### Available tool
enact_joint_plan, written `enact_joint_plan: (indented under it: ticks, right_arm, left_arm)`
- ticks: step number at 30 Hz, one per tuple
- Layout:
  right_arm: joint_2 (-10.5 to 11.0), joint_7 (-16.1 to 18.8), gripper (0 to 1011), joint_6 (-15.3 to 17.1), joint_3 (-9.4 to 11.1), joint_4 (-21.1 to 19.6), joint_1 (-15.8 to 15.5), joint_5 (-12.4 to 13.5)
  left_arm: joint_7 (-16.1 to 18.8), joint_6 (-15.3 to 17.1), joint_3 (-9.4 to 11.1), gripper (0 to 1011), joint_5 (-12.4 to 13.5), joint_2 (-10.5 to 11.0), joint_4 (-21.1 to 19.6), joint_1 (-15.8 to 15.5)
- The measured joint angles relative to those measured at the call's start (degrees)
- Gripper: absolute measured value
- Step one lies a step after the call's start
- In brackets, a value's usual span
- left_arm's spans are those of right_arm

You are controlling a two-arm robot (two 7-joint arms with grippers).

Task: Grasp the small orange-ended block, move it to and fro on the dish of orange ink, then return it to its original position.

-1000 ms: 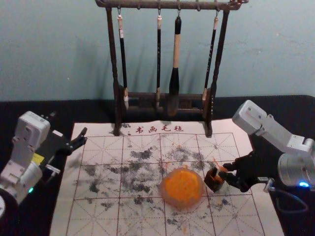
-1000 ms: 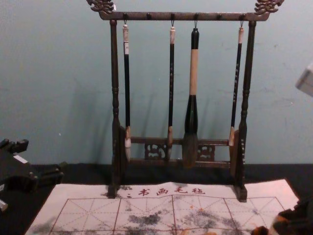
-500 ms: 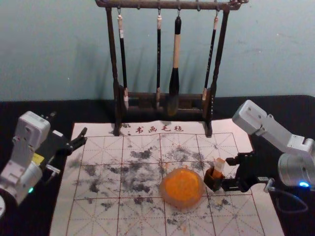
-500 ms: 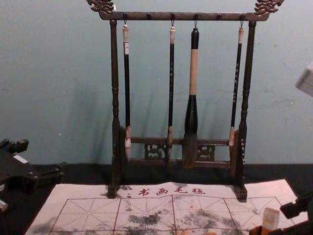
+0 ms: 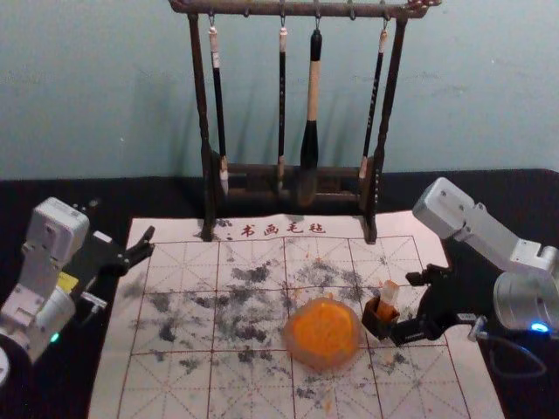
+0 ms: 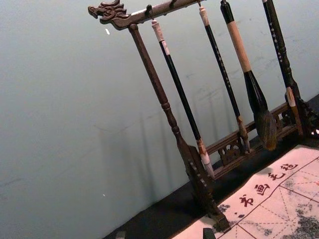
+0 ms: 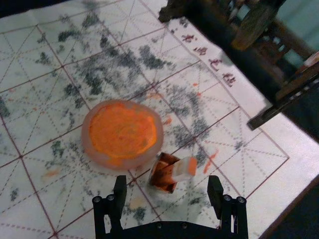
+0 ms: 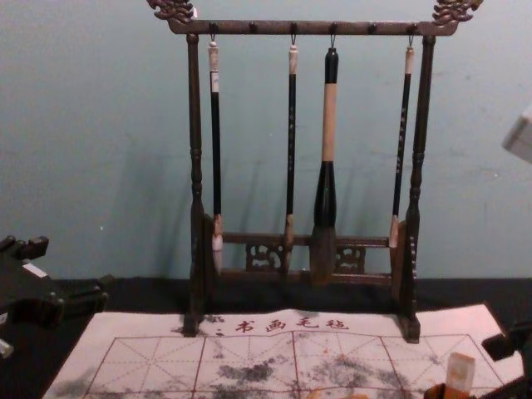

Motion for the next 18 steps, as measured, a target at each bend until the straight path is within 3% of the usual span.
enact_joint_plan:
  ticks: [6, 8, 12, 18]
  right_arm:
    - [-0.70, -3.45, 1000, -2.81, 3.18, -1.55, -2.70, 0.43]
    - [-1.72, -6.73, 1000, -4.83, 5.99, -2.47, -4.99, 0.93]
    - [-3.44, -11.24, 1000, -6.87, 9.55, -3.44, -7.92, 1.11]
    - [-5.99, -18.62, 1000, -10.69, 13.79, -4.65, -12.69, -0.13]
  left_arm:
    - [0.00, 0.00, 0.00, 1001, 0.00, 0.00, 0.00, 0.00]
    - [0.00, 0.00, 0.00, 1001, 0.00, 0.00, 0.00, 0.00]
    - [0.00, 0.00, 0.00, 1001, 0.00, 0.00, 0.00, 0.00]
    - [0.00, 0.00, 0.00, 1001, 0.00, 0.00, 0.00, 0.00]
